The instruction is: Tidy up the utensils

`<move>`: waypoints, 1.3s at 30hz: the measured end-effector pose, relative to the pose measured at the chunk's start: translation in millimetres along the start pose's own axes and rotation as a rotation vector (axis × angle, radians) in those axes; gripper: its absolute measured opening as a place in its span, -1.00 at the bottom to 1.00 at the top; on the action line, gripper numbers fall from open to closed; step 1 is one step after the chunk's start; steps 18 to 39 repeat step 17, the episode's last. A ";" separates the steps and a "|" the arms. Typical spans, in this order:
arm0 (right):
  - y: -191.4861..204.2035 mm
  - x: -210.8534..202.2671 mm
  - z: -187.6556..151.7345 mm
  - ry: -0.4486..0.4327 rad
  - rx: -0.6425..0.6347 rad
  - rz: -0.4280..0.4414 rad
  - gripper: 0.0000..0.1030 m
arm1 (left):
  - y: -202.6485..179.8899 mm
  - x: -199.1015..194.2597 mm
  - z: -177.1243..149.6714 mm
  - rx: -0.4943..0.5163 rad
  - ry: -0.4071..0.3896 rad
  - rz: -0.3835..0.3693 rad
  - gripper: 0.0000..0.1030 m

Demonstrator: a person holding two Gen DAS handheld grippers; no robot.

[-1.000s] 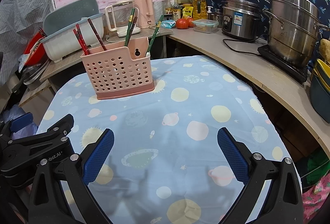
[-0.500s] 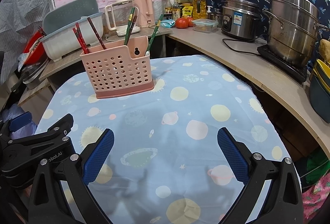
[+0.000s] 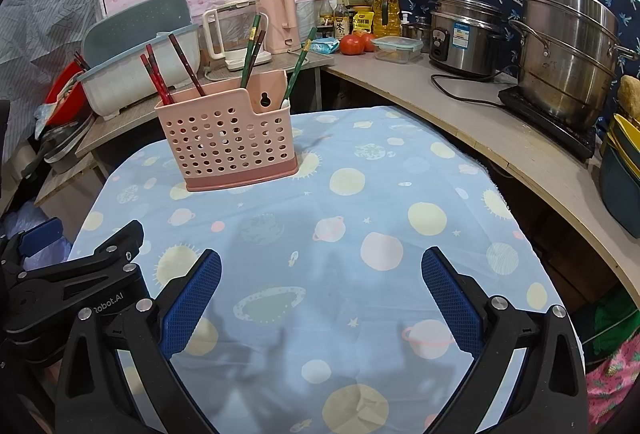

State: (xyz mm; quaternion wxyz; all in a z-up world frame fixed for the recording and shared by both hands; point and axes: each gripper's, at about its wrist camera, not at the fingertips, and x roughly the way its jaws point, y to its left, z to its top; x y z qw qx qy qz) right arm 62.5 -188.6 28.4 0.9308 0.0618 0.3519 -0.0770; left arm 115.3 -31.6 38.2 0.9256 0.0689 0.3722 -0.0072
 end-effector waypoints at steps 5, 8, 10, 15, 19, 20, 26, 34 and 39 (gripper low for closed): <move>0.2 0.3 0.2 0.000 0.000 0.000 0.89 | 0.1 0.0 0.1 0.000 0.000 0.000 0.86; 0.1 -0.1 0.5 -0.002 -0.001 -0.002 0.89 | 0.0 0.0 0.0 0.001 0.001 -0.001 0.86; 1.1 -0.6 1.7 -0.006 -0.003 -0.009 0.89 | -0.3 -0.1 -0.2 -0.003 0.003 -0.002 0.86; 1.3 -0.9 3.0 -0.008 -0.016 -0.032 0.89 | -1.1 0.2 -1.3 -0.001 0.000 -0.005 0.86; 1.5 -0.2 3.4 -0.007 -0.017 -0.036 0.89 | -1.2 1.0 -1.4 0.000 0.003 -0.012 0.86; 1.5 -0.2 3.4 -0.007 -0.017 -0.036 0.89 | -1.2 1.0 -1.4 0.000 0.003 -0.012 0.86; 1.5 -0.2 3.4 -0.007 -0.017 -0.036 0.89 | -1.2 1.0 -1.4 0.000 0.003 -0.012 0.86; 1.5 -0.2 3.4 -0.007 -0.017 -0.036 0.89 | -1.2 1.0 -1.4 0.000 0.003 -0.012 0.86; 1.5 -0.2 3.4 -0.007 -0.017 -0.036 0.89 | -1.2 1.0 -1.4 0.000 0.003 -0.012 0.86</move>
